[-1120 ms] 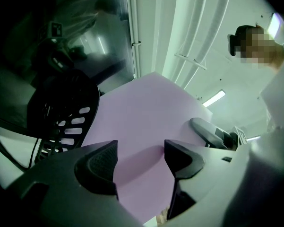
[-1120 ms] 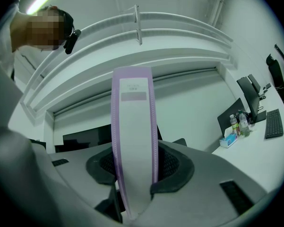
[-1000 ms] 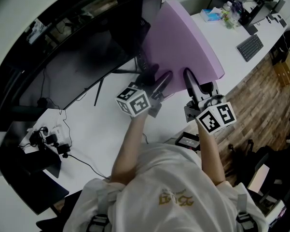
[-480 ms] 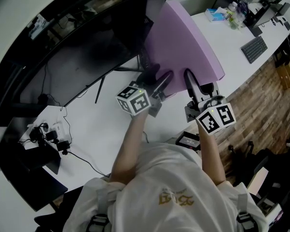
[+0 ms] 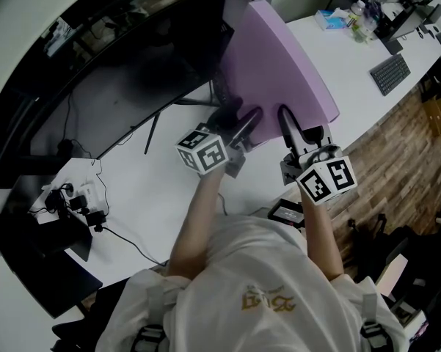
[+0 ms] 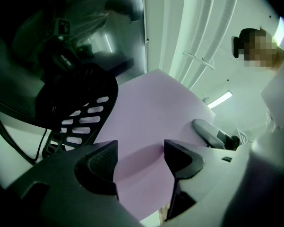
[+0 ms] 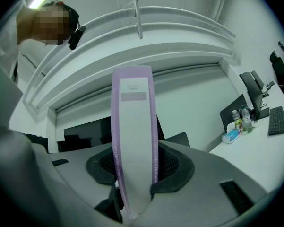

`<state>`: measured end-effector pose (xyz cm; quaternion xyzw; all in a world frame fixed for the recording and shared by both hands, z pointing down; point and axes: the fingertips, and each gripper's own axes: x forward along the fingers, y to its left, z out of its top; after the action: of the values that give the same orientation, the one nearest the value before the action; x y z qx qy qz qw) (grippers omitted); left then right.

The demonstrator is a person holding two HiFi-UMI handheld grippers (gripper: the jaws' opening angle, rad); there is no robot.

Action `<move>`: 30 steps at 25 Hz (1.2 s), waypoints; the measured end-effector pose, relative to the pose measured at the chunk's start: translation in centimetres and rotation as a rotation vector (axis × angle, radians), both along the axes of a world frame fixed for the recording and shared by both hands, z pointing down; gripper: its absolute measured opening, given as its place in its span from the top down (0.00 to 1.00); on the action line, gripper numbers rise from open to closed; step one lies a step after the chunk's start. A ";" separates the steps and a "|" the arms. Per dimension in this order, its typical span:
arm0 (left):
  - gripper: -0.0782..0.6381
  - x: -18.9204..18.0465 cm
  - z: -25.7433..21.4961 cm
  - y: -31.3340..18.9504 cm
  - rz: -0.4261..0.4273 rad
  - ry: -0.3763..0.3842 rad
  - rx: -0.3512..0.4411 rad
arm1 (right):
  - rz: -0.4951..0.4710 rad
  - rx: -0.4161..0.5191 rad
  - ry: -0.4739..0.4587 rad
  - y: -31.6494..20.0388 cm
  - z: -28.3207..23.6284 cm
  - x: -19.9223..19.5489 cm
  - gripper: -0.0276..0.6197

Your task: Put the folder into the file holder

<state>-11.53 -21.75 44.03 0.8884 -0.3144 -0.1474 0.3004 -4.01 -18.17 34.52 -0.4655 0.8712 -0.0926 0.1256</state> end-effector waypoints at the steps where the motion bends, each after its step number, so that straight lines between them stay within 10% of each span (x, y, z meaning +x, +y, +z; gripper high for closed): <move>1: 0.46 0.0 0.1 0.0 -0.002 -0.001 -0.003 | -0.001 -0.001 0.003 0.0 0.1 0.0 0.69; 30: 0.47 -1.9 4.1 -0.3 -0.050 0.012 -0.115 | -0.005 -0.046 0.089 -1.0 3.9 -1.9 0.69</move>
<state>-13.41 -22.06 48.10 0.8606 -0.3427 -0.1417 0.3490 -5.91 -19.16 38.44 -0.4699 0.8746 -0.0921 0.0756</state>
